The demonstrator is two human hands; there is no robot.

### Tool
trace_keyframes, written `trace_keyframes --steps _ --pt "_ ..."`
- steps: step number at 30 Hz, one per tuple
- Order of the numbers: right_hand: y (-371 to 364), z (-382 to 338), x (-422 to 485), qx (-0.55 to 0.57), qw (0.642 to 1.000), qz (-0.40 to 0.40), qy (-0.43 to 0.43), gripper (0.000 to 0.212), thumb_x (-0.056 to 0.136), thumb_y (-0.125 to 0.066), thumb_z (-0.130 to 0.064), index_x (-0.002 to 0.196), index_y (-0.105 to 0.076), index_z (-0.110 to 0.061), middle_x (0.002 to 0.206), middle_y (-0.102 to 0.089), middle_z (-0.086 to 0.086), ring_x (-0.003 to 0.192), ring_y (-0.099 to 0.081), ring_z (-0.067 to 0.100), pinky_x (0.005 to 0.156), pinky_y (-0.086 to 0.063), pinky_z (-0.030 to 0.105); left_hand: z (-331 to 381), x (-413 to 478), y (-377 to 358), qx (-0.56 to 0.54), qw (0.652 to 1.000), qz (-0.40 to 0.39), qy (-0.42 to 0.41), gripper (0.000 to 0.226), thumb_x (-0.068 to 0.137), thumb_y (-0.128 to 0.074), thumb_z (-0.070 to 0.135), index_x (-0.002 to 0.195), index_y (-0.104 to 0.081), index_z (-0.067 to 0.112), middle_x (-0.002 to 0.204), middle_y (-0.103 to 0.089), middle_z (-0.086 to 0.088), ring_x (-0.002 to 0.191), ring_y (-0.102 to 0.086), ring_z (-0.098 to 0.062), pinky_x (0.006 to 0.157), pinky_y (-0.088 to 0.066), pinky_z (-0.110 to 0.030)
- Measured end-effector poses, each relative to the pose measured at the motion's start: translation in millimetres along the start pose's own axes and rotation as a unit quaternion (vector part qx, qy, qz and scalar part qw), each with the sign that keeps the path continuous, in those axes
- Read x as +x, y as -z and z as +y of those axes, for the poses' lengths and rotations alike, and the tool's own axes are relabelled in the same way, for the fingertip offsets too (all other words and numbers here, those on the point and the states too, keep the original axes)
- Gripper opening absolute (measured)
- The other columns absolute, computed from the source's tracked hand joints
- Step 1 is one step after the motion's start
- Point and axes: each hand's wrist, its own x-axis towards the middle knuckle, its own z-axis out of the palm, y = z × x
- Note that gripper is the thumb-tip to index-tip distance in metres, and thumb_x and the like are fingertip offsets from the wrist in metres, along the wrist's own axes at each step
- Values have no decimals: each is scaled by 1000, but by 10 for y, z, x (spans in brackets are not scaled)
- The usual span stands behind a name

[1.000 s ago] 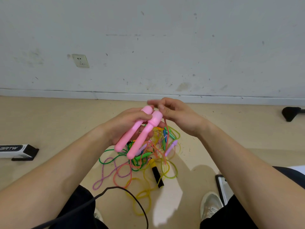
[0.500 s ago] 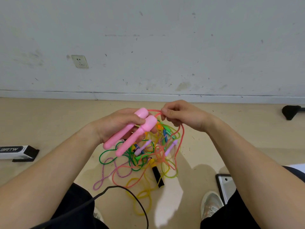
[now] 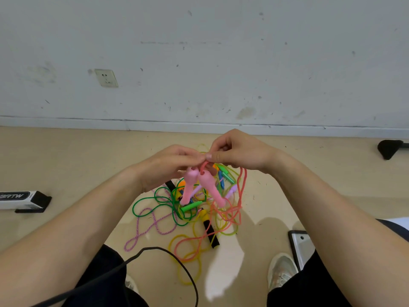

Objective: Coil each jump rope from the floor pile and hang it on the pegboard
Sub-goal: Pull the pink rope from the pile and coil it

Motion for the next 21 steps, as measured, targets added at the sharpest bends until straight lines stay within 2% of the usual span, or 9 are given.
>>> trace_keyframes --steps 3,6,8,10,12,15,17,19,21 --pt "-19 33 32 -57 997 50 -1 18 80 -82 -29 83 -70 -16 55 -57 -10 51 -50 3 54 -39 20 -35 35 -60 -34 999 10 13 44 91 -52 42 111 -68 6 114 -73 -13 117 -65 -23 107 -40 -46" --pt "-68 79 54 -88 993 80 4 29 73 -86 -28 78 -58 -23 61 -56 -9 53 -47 4 55 -38 24 -54 74 -153 -38 999 23 23 39 99 -51 32 119 -65 2 106 -75 -7 99 -67 -11 92 -41 -40" --pt "-76 104 73 -105 990 89 16 29 72 -86 -23 72 -57 -25 65 -55 -8 56 -46 5 59 -40 27 -87 116 -198 -48 998 37 32 32 104 -46 22 118 -65 0 98 -75 -4 90 -66 -9 91 -38 -38" --pt "-59 108 73 -106 991 78 22 27 72 -85 -19 72 -60 -27 73 -61 -4 58 -48 3 64 -45 29 -130 140 -223 -52 997 29 39 30 103 -48 27 108 -71 9 92 -73 -2 92 -63 -13 91 -35 -39" --pt "-27 106 49 -82 996 33 28 19 76 -82 -12 78 -67 -24 84 -69 2 59 -52 0 65 -47 25 -160 135 -260 -56 998 4 42 34 96 -50 40 103 -76 19 82 -67 1 98 -57 -22 89 -32 -41" --pt "55 121 -2 -24 999 -19 18 18 82 -77 -3 95 -72 -13 92 -71 6 66 -58 4 69 -50 20 -190 131 -302 -58 998 -18 31 34 97 -53 38 105 -74 13 71 -56 5 86 -53 -21 82 -33 -34" --pt "99 144 -21 6 1000 -15 11 22 81 -78 -1 99 -71 -12 91 -70 5 67 -60 9 70 -51 20 -186 124 -316 -53 998 -35 19 29 97 -52 34 98 -74 15 70 -57 5 90 -52 -29 85 -34 -40" --pt "117 158 -32 20 1000 3 11 22 78 -81 -2 95 -71 -11 88 -71 4 63 -61 7 66 -50 19 -174 116 -302 -39 998 -53 13 25 95 -54 35 90 -75 22 72 -63 2 99 -52 -42 88 -31 -49" --pt "124 186 -37 20 999 23 11 22 75 -85 -6 90 -70 -8 83 -69 5 58 -59 4 62 -48 17 -158 107 -287 -35 998 -61 5 23 94 -56 33 88 -74 21 75 -68 -1 107 -54 -54 91 -33 -56"
